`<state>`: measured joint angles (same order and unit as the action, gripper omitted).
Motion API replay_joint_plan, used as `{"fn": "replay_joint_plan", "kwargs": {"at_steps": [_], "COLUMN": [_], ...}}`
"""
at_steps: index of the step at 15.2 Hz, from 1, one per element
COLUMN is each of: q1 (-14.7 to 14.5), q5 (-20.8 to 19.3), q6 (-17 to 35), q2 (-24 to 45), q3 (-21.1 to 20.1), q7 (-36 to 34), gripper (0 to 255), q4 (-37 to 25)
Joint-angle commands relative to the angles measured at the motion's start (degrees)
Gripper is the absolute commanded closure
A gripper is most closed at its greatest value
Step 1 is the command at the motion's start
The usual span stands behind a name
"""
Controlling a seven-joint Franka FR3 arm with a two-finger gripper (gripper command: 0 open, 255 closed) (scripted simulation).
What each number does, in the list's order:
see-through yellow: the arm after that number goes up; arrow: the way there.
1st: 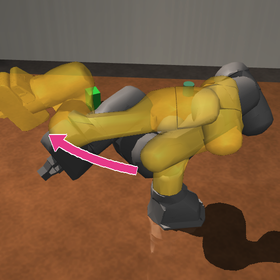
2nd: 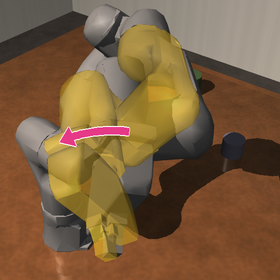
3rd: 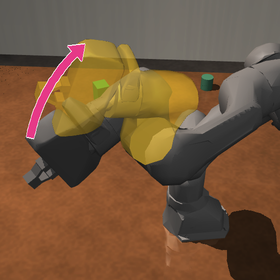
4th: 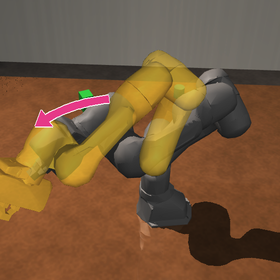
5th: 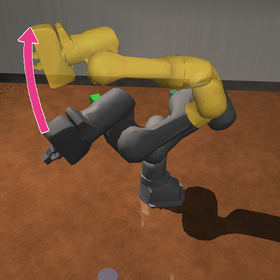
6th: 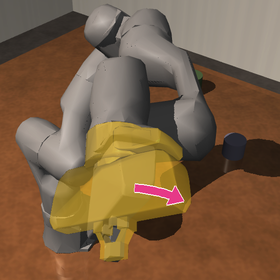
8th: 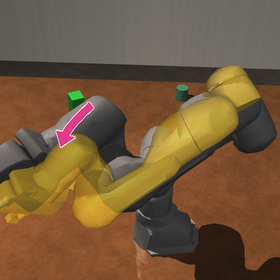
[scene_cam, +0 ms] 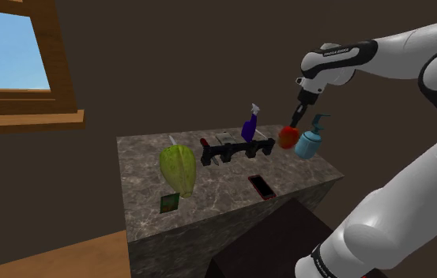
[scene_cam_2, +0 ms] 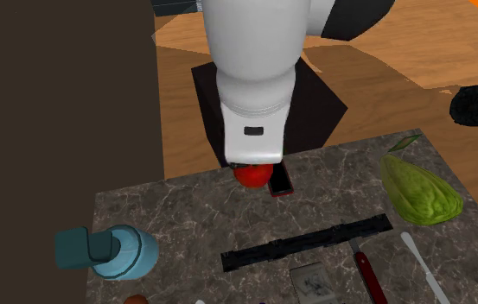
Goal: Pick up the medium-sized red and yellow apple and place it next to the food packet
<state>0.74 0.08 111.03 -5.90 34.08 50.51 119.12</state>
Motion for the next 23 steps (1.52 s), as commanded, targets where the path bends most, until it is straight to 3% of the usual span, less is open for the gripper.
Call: {"fn": "replay_joint_plan", "kwargs": {"at_steps": [1, 12, 23], "q1": [-1.12, -7.56, -14.47], "q5": [-0.58, -0.25, 2.89], "q6": [0.33, 2.03, 3.23], "q2": [-1.55, -5.62, -2.06], "q3": [-1.68, -11.59, -20.48], "q7": [-3.24, -19.62, -33.77], "gripper": [255, 255, 255], "q4": [1.54, 6.48, 3.59]}}
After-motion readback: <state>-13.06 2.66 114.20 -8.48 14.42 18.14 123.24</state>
